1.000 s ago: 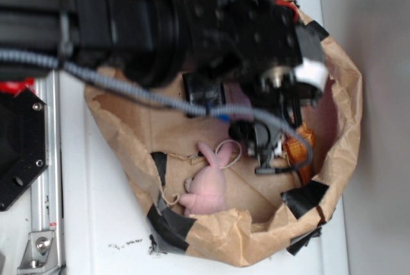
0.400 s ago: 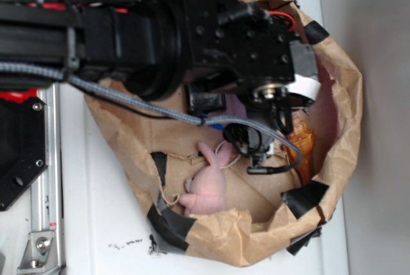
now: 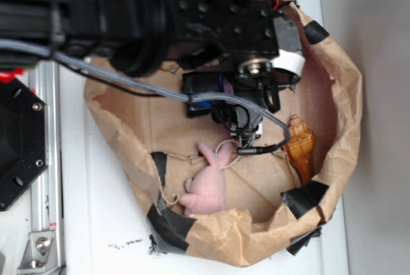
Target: Grab the yellow duck.
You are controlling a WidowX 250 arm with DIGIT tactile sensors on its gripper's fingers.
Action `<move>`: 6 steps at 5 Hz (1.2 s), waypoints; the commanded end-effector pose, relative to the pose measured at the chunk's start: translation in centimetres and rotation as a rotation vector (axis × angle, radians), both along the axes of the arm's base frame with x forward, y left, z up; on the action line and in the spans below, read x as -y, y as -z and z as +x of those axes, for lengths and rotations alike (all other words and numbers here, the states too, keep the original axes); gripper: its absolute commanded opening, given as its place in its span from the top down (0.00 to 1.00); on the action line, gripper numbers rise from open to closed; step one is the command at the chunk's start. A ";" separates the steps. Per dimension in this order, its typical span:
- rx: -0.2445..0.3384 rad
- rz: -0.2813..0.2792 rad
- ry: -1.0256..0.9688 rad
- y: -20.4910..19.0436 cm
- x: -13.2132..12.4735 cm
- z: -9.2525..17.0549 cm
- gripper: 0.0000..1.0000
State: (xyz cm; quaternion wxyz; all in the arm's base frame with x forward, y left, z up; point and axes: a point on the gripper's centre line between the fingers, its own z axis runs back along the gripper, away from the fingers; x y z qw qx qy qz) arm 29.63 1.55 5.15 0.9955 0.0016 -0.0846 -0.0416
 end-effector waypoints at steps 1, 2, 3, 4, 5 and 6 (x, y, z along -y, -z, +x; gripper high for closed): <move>0.075 -0.013 0.004 -2.3 0.3 1.1 0.00; 0.076 -0.008 0.012 -2.5 0.9 1.3 0.00; 0.111 -0.005 0.010 -3.3 0.9 1.3 0.00; 0.121 -0.010 0.034 -3.1 1.4 1.7 0.00; 0.109 0.007 0.047 -2.2 1.4 2.2 0.00; 0.103 0.006 0.059 -1.5 1.4 2.7 0.00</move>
